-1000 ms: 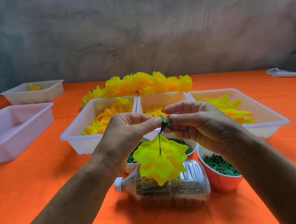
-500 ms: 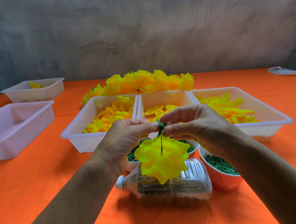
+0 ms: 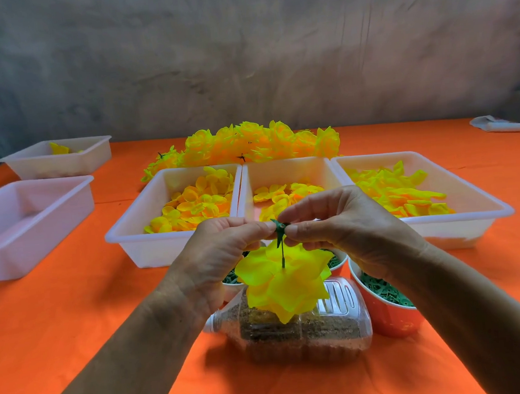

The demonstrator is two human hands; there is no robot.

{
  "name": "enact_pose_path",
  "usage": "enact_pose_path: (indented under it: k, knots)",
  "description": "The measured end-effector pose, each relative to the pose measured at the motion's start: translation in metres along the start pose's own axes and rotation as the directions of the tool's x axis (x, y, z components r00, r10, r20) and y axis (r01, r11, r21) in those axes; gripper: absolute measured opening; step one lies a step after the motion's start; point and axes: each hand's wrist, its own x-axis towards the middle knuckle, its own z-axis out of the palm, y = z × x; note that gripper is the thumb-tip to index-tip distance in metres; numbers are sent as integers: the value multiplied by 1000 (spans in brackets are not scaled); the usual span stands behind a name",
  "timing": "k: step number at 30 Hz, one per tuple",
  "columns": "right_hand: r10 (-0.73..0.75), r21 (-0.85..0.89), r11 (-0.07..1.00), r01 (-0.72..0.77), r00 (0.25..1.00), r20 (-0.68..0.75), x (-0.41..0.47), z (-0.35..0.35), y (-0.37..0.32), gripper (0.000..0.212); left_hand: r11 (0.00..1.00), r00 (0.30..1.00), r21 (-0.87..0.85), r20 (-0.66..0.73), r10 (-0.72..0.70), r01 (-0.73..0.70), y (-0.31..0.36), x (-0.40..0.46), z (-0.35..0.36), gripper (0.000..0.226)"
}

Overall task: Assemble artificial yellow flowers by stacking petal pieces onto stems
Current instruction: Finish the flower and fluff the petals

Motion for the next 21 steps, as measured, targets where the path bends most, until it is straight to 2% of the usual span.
enact_pose_path:
  k: [4, 12, 21]
  knots:
    - [-4, -39, 999, 4, 1000, 8, 0, 0, -1, 14, 1000, 1000, -7, -7, -4, 4, -3, 2, -2, 9]
    - [-4, -70, 998, 5, 1000, 14, 0, 2, -1, 15, 1000, 1000, -7, -9, -5, 5, -6, 3, -2, 23]
    - [-8, -114, 993, 12, 999, 35, -1, 2, 2, 16, 1000, 1000, 26, 21, -6, 6, -10, 1, -1, 17]
